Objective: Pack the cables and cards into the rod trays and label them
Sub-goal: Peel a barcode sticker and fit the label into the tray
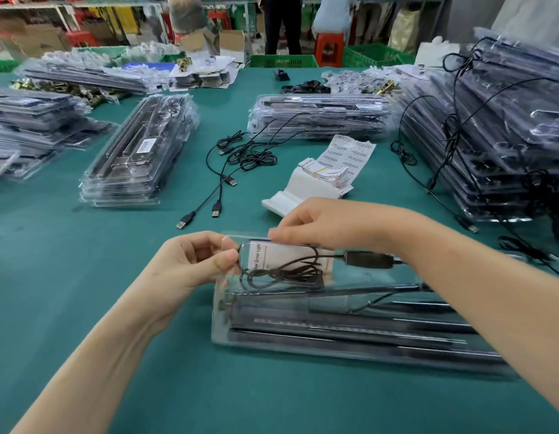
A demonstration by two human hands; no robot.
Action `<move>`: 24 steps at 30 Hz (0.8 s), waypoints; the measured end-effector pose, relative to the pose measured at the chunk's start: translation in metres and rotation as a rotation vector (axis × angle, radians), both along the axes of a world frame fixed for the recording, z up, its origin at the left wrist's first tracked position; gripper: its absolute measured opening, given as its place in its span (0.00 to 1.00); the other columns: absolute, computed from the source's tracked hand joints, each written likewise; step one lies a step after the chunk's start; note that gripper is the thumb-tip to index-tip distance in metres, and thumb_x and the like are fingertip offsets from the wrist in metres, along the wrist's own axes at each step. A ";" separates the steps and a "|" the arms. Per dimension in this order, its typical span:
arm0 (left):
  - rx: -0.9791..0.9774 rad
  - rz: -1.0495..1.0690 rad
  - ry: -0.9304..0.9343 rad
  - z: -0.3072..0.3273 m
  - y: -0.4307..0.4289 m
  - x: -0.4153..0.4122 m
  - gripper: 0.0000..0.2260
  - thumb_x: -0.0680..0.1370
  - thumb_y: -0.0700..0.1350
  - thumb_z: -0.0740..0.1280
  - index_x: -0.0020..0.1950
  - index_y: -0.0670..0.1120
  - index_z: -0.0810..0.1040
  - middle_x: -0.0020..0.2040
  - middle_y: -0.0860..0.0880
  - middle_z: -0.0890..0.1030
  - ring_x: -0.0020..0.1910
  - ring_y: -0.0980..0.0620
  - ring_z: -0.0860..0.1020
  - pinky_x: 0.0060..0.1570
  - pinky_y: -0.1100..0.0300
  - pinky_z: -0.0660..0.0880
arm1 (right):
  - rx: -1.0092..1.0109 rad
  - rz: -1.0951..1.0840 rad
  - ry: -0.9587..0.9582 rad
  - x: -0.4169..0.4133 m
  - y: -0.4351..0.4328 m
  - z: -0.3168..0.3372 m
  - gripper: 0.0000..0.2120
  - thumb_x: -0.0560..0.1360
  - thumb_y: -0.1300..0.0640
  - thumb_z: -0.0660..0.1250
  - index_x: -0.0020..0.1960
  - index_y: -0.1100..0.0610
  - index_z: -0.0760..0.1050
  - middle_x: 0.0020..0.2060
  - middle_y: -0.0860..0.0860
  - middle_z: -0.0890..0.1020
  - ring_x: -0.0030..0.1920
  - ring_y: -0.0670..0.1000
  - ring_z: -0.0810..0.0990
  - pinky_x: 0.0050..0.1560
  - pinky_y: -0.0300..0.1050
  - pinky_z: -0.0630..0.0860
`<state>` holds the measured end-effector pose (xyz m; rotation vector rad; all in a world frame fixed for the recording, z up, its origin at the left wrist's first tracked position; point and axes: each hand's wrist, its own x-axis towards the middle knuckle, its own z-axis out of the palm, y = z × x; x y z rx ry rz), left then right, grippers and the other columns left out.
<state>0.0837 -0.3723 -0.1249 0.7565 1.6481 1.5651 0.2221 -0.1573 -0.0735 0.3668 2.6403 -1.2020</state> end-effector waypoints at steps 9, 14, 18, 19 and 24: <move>0.064 0.031 -0.119 -0.007 -0.014 -0.008 0.06 0.69 0.48 0.75 0.43 0.48 0.84 0.43 0.48 0.83 0.40 0.55 0.82 0.38 0.64 0.80 | -0.218 0.042 -0.131 0.043 0.042 0.010 0.09 0.80 0.48 0.69 0.53 0.53 0.81 0.48 0.52 0.88 0.48 0.51 0.87 0.39 0.40 0.79; 0.047 0.079 -0.020 -0.012 -0.016 -0.006 0.07 0.69 0.48 0.75 0.44 0.48 0.84 0.43 0.46 0.84 0.42 0.53 0.83 0.40 0.64 0.81 | -0.066 0.027 -0.114 0.046 0.039 0.004 0.06 0.75 0.50 0.75 0.50 0.50 0.82 0.40 0.48 0.87 0.39 0.45 0.85 0.36 0.38 0.75; 0.046 0.085 0.068 -0.010 -0.015 -0.006 0.04 0.69 0.45 0.74 0.42 0.48 0.83 0.42 0.47 0.83 0.41 0.54 0.83 0.38 0.65 0.79 | -0.044 -0.018 -0.093 0.043 0.034 -0.002 0.09 0.69 0.50 0.79 0.46 0.46 0.81 0.39 0.51 0.86 0.37 0.45 0.81 0.41 0.43 0.74; 0.038 0.079 0.085 -0.009 -0.015 -0.006 0.04 0.69 0.44 0.74 0.42 0.47 0.83 0.42 0.46 0.83 0.42 0.54 0.83 0.38 0.65 0.79 | -0.035 -0.027 -0.086 0.042 0.033 -0.003 0.09 0.69 0.50 0.79 0.46 0.46 0.81 0.39 0.51 0.86 0.36 0.45 0.80 0.42 0.41 0.74; 0.038 0.052 0.024 -0.010 -0.015 -0.007 0.07 0.71 0.44 0.72 0.45 0.44 0.78 0.42 0.43 0.82 0.40 0.51 0.82 0.40 0.63 0.80 | 0.020 -0.054 -0.068 0.041 0.028 -0.004 0.09 0.69 0.52 0.80 0.44 0.48 0.80 0.37 0.49 0.86 0.34 0.44 0.80 0.41 0.40 0.74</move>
